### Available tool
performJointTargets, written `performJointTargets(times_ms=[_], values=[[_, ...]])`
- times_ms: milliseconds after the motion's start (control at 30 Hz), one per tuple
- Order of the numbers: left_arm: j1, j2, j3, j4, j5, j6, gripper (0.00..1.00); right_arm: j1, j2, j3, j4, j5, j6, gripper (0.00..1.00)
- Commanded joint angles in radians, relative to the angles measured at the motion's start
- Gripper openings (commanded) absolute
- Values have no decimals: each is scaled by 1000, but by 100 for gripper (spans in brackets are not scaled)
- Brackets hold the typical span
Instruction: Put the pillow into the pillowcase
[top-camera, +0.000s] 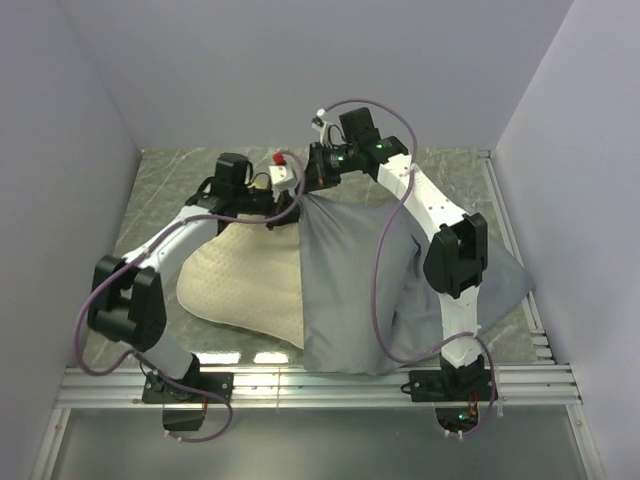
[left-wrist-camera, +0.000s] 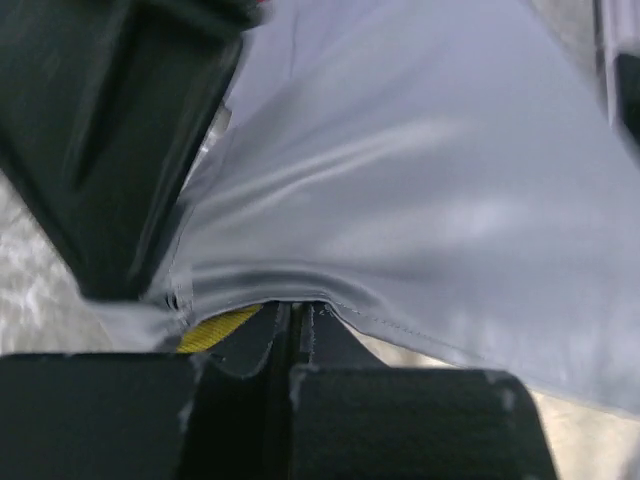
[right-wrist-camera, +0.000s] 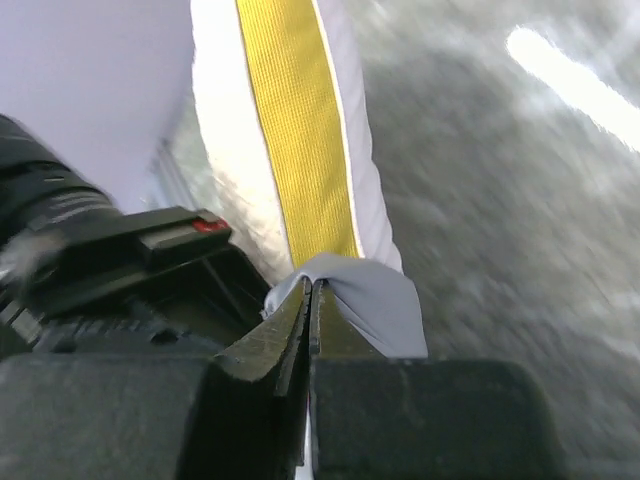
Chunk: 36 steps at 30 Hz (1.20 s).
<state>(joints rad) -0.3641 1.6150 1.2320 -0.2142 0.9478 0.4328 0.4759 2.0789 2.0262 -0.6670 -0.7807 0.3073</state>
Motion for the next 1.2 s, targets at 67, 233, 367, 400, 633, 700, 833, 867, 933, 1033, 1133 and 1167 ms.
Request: performJointTargets(times_ms=[67, 233, 367, 400, 633, 700, 833, 867, 933, 1033, 1133, 1167], values=[[141, -110, -153, 264, 53, -496, 0, 69, 24, 149, 325, -61, 151, 0], [301, -72, -255, 394, -21, -713, 0, 98, 130, 235, 275, 30, 83, 47], [405, 58, -250, 456, -113, -839, 0, 72, 74, 204, 146, 176, -32, 73], [415, 83, -241, 470, -133, -862, 0, 66, 14, 184, 100, 219, -96, 73], [427, 192, -143, 376, -110, -872, 46, 23, -327, -263, -12, 428, -273, 71], [441, 119, -121, 170, -103, -642, 64, 13, -434, -372, -45, 408, -298, 68], [456, -53, -82, -270, -93, -97, 95, 13, -554, -642, -108, 334, -324, 65], [453, -120, -85, -339, -105, 78, 96, 15, -562, -679, -120, 325, -335, 64], [442, -179, -112, -549, -157, 246, 99, 13, -565, -769, -135, 339, -347, 63], [380, -286, -204, -712, -211, 466, 99, 10, -528, -829, -118, 367, -349, 63], [252, -414, -345, -706, -302, 492, 99, 7, -464, -834, -92, 344, -343, 62], [167, -482, -383, -688, -352, 480, 99, 9, -447, -828, -86, 337, -333, 61]])
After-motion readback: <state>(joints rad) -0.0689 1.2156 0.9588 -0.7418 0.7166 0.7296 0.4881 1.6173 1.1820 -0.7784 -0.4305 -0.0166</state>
